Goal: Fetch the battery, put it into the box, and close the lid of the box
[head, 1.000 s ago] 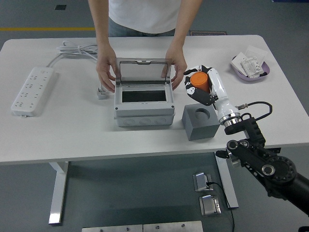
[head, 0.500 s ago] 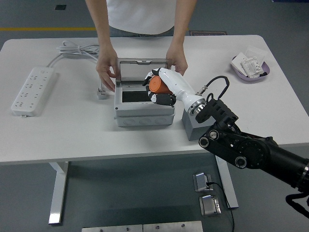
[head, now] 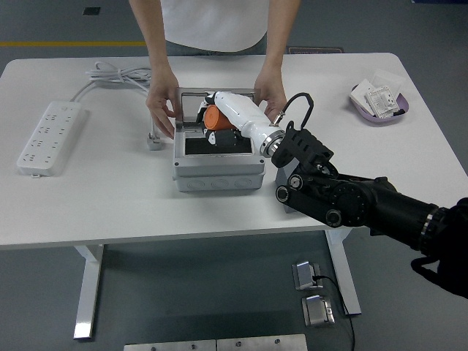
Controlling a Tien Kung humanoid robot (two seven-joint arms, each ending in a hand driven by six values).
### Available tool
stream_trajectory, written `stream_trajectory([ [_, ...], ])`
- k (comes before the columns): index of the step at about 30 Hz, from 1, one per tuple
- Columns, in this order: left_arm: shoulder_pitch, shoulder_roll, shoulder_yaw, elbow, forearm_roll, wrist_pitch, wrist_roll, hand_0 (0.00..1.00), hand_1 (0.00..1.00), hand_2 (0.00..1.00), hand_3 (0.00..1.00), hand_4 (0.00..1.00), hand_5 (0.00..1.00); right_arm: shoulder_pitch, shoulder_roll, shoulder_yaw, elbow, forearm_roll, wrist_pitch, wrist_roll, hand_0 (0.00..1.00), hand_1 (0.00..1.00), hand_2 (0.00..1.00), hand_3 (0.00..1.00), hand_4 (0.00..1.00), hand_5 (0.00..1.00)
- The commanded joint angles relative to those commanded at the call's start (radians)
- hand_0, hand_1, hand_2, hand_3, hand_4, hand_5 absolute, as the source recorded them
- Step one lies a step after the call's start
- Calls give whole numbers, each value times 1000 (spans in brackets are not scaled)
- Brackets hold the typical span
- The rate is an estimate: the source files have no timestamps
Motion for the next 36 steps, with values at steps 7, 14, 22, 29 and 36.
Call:
stream_trajectory([
  [7,-11,0,7,0,1,-2,-2,633,688,612,601,645,84,6,29,-39,-64,67,40,24,138,339,443,405,2,2],
  [14,-16,0,15,0,-3,-2,-6,633,688,611,600,643,85,1,33,-27,-86,66,108,9,176,406,474,563,2,2],
  [22,-19,-1,9,-1,11,-2,-3,633,688,609,599,638,80,0,36,-22,-88,67,116,4,283,554,615,687,560,242],
  [29,-23,0,8,-1,19,-3,-2,633,687,609,599,636,77,2,29,-16,-82,57,110,0,615,716,711,809,856,673],
  [36,-31,2,10,-1,30,-4,0,633,688,609,598,634,77,6,17,-10,-90,55,105,4,642,720,715,818,880,695],
])
